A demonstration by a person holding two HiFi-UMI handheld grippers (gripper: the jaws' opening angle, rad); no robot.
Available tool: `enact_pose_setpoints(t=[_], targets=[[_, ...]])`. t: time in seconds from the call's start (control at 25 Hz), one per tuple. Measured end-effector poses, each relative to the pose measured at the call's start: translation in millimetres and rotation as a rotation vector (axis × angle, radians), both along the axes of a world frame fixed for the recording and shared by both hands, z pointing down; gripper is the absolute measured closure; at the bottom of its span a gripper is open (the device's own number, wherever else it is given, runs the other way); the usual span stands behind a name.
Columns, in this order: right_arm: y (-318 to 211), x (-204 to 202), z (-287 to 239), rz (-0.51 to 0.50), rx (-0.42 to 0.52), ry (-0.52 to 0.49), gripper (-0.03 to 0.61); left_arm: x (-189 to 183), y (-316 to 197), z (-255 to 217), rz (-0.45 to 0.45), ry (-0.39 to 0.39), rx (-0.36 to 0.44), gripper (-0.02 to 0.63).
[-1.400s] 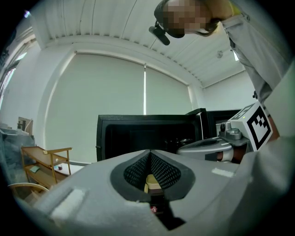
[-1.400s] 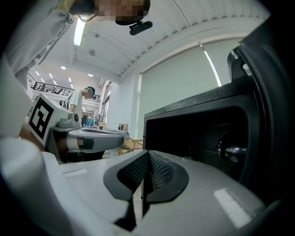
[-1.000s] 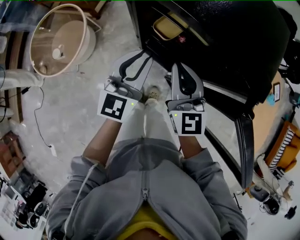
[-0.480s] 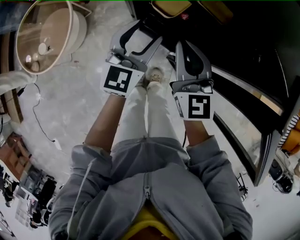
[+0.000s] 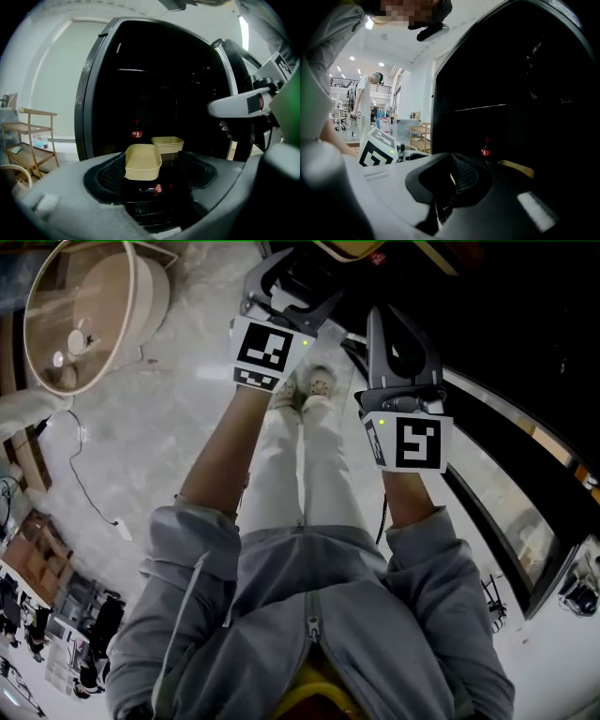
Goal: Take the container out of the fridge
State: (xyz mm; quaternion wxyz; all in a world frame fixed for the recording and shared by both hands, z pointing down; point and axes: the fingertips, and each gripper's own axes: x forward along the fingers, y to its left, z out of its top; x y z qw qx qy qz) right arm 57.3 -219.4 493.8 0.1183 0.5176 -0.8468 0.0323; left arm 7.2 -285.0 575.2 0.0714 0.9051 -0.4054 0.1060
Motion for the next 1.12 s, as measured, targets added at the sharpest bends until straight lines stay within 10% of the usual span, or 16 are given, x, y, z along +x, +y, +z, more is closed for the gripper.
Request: enact_pose_setpoints(t=[1.12], targets=[[-7.7, 20.3, 35.6, 0.047, -0.046, -0.010, 0.578, 41.7, -53.2, 82.5, 0.003, -0.102, -0.131, 0.176]])
